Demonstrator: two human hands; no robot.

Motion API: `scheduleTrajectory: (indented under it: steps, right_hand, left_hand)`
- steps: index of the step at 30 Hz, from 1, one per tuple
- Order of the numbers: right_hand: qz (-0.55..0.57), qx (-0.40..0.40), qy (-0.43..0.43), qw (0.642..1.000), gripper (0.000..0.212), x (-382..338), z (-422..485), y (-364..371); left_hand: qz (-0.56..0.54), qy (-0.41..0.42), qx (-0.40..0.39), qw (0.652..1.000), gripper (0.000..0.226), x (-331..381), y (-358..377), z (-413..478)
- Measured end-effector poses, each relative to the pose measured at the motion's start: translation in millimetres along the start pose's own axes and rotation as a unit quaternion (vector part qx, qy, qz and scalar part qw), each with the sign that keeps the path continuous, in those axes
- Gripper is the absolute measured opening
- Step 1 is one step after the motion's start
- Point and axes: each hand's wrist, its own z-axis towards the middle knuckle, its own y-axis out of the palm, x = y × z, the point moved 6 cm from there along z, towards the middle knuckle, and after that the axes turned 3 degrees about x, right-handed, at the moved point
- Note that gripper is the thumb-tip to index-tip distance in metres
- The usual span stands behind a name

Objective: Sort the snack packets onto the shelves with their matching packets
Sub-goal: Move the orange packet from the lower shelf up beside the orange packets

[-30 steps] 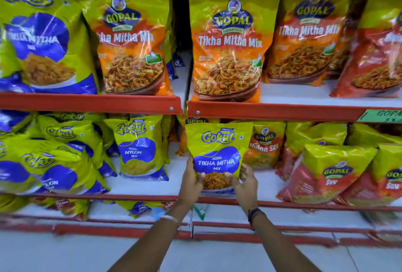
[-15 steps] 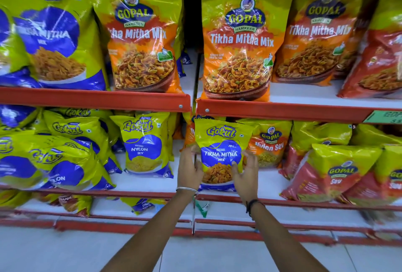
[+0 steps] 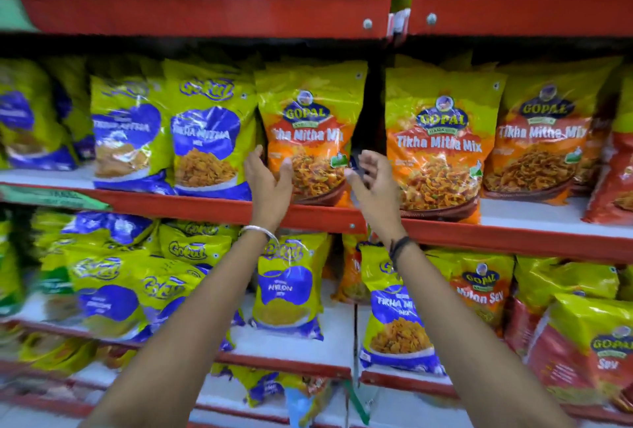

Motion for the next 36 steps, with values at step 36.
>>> scheduleTrajectory:
  steps: [36]
  right_hand:
    - [0.108,0.028,0.057,0.992,0.05,15.7,-119.4,-63.2]
  left_hand:
    - [-0.14,-0.124,-0.162,0.969,0.049,7.6,-18.5,-131.7]
